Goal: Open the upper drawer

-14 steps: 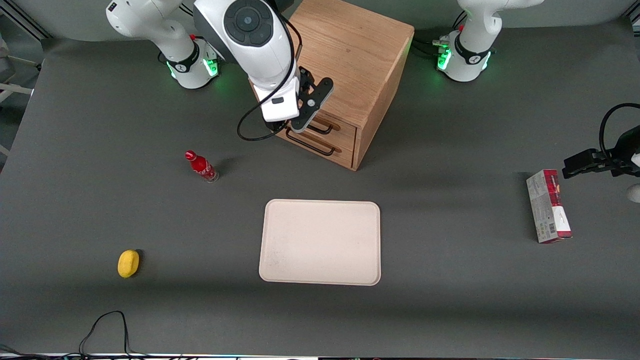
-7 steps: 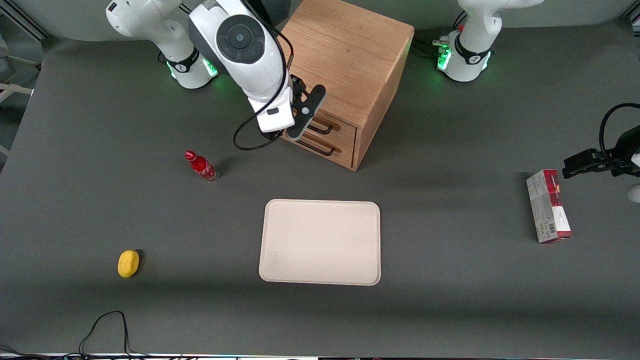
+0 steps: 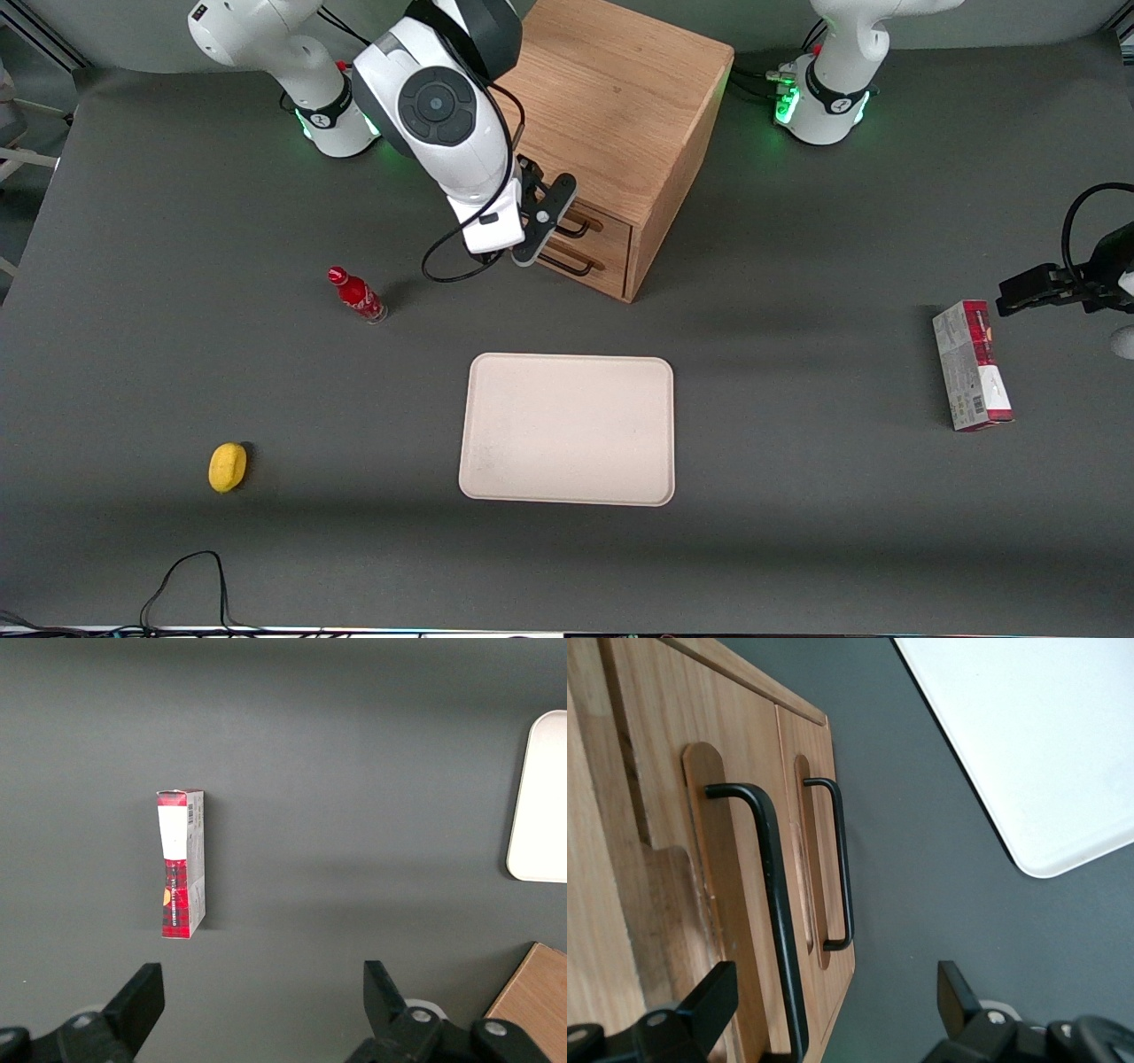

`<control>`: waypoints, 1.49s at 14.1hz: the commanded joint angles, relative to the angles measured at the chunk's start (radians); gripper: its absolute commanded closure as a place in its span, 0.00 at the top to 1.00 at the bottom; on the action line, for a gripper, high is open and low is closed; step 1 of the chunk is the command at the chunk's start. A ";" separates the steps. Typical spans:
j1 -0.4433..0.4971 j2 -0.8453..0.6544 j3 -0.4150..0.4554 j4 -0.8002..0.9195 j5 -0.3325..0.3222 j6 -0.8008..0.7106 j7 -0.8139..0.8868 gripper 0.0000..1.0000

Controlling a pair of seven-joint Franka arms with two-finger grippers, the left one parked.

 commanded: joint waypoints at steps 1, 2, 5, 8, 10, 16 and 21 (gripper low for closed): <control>0.016 -0.033 -0.007 -0.076 0.024 0.063 -0.025 1.00; 0.016 -0.031 -0.007 -0.084 0.021 0.072 -0.025 1.00; 0.016 -0.033 -0.007 -0.117 0.015 0.109 -0.025 1.00; 0.016 -0.033 -0.008 -0.140 0.013 0.137 -0.025 1.00; 0.016 -0.030 -0.008 -0.154 0.008 0.157 -0.025 1.00; 0.013 -0.030 -0.013 -0.150 -0.007 0.160 -0.025 1.00; -0.054 0.013 -0.020 -0.078 -0.007 0.148 -0.094 1.00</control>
